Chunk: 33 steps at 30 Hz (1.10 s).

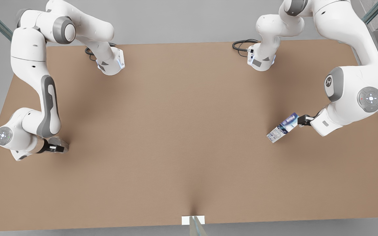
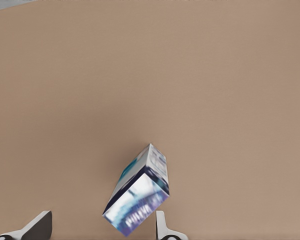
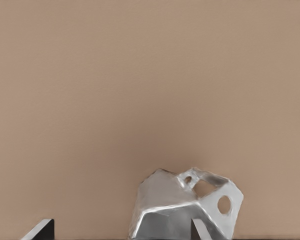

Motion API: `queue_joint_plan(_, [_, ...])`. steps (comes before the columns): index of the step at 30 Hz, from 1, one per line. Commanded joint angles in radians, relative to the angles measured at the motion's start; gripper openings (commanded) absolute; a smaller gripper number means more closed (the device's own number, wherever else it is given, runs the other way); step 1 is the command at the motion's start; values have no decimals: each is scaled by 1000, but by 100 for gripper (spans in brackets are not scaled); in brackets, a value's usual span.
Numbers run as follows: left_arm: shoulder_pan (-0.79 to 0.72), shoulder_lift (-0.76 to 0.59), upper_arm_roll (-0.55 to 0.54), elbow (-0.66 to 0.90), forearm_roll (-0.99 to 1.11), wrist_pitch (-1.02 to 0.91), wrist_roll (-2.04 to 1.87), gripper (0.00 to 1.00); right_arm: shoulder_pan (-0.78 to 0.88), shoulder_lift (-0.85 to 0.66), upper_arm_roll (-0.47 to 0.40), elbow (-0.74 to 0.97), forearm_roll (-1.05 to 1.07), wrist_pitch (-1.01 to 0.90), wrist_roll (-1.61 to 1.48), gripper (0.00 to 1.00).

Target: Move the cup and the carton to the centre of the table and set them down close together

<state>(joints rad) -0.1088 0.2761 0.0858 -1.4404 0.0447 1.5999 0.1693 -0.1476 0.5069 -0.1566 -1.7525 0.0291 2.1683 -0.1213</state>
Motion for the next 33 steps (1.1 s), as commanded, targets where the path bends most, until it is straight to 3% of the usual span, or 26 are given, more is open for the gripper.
queue_joint_plan(1, [0,2,0,0,0,0,1,100,0,2,-4,-1,0,-5,22,100])
queue_joint_plan(21, [1,12,0,0,-2,2,1,100,3,-5,-3,-140,8,67,264,100])
queue_joint_plan(24, [0,14,0,0,-2,2,1,100,5,10,-4,-153,6,183,258,100])
queue_joint_plan(25, [0,14,0,0,-2,2,1,100,6,12,-4,-148,6,186,258,96])
queue_joint_plan(26, [0,14,0,0,-2,2,-1,100,8,10,-4,-148,6,196,258,69])
queue_joint_plan(27, [0,14,0,0,-2,2,1,100,8,10,-4,-148,6,196,262,34])
queue_joint_plan(28, [1,14,0,0,-2,2,1,100,11,10,-4,-148,6,189,262,22])
queue_joint_plan(33, [0,14,0,0,-2,2,1,100,14,8,-4,-150,6,182,266,21])
